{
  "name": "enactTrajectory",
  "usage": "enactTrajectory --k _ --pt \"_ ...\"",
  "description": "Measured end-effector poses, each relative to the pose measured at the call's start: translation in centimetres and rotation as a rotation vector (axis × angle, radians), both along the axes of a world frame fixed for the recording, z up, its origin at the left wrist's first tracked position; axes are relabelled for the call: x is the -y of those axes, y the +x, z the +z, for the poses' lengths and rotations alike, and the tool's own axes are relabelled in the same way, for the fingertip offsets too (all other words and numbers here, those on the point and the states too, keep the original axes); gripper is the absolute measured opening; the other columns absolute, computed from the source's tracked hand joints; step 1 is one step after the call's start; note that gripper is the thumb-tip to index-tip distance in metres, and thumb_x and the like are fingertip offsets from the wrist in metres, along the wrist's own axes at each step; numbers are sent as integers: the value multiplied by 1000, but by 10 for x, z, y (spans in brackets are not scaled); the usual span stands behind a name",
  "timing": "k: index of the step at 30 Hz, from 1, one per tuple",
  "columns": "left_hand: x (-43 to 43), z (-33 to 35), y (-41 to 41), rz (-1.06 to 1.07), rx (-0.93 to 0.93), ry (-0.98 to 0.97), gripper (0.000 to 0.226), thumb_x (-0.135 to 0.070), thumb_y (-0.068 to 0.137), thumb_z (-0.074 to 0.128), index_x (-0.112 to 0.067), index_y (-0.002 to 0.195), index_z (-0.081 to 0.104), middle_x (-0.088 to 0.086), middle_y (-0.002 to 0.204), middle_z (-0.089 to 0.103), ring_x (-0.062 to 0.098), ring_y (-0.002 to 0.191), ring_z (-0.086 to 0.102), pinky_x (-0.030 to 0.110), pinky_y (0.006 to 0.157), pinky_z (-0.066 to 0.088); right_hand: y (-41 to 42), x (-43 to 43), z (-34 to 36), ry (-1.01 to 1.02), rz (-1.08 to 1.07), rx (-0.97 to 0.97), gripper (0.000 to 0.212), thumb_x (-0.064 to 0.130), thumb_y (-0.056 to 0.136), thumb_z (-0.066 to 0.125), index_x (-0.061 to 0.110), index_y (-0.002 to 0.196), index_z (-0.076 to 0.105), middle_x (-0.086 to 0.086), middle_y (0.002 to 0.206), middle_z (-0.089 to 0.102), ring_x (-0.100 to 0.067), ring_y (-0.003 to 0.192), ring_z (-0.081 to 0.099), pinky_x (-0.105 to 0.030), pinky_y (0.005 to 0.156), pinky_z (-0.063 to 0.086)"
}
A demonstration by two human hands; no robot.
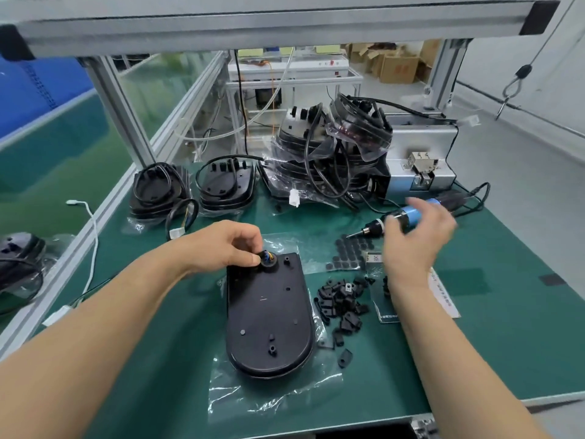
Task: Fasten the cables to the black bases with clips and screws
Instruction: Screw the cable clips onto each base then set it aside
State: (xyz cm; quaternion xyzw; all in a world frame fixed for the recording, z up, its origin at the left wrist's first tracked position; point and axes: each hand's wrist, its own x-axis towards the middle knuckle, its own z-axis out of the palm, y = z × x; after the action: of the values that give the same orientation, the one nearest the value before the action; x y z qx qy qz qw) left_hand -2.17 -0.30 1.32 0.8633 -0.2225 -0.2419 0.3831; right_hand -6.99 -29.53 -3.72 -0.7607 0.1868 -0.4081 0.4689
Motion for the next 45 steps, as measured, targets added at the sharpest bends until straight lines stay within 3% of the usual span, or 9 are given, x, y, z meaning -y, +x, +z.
enactTrajectory --k 2,5,17,23,26,31,35,39,45 --pt "0 0 1 -2 1 13 8 -8 86 70 -11 84 63 6 82 62 14 77 54 32 79 42 -2 -10 3 -428 344 -111 17 5 88 67 11 103 73 -2 105 65 -19 105 56 -31 95 42" --pt "1 -1 0 19 0 12 8 -7 86 70 -9 86 62 6 83 63 15 78 54 32 80 42 2 -17 9 -704 755 -505 13 15 91 69 14 100 79 -1 100 70 -19 98 63 -31 92 46" --pt "4 4 5 31 -53 101 7 -9 84 72 -11 86 66 3 80 64 16 76 54 30 73 40 5 -21 10 -988 840 -596 8 15 90 67 13 96 71 -1 105 61 -23 101 60 -36 92 46" --pt "52 19 25 51 -26 108 36 -3 83 65 -16 116 63 -1 118 64 13 111 59 30 101 44 13 -15 8 -960 876 -549 11 22 89 71 14 95 71 0 101 62 -20 100 58 -36 92 46" --pt "93 10 38 -39 86 436 31 -31 82 73 -14 105 60 7 109 60 22 95 61 32 88 50 16 -12 7 -734 878 -521 8 19 85 76 14 91 73 0 94 66 -16 91 60 -31 89 46" --pt "128 -14 51 -24 104 632 87 -58 59 84 -12 117 39 3 111 53 26 95 55 38 77 48 18 -1 5 -626 899 -543 14 10 82 78 16 94 75 1 96 68 -15 91 64 -29 89 50" --pt "131 -16 57 -52 143 692 72 -65 55 81 -17 103 56 4 102 45 24 95 49 36 75 45 22 1 1 -635 921 -541 21 18 78 84 16 97 74 1 101 60 -15 94 60 -26 90 48" --pt "129 -19 65 -62 31 474 56 -32 69 85 1 107 62 7 86 67 20 72 57 30 64 45 23 5 -4 -660 903 -504 28 24 77 85 18 100 71 4 98 59 -13 90 56 -26 87 47" --pt "120 -18 78 -27 -197 259 18 1 81 68 5 98 63 14 78 67 18 64 53 27 54 37 24 6 -10 -542 937 -402 29 22 78 85 19 104 73 1 98 61 -4 82 56 -21 79 50"
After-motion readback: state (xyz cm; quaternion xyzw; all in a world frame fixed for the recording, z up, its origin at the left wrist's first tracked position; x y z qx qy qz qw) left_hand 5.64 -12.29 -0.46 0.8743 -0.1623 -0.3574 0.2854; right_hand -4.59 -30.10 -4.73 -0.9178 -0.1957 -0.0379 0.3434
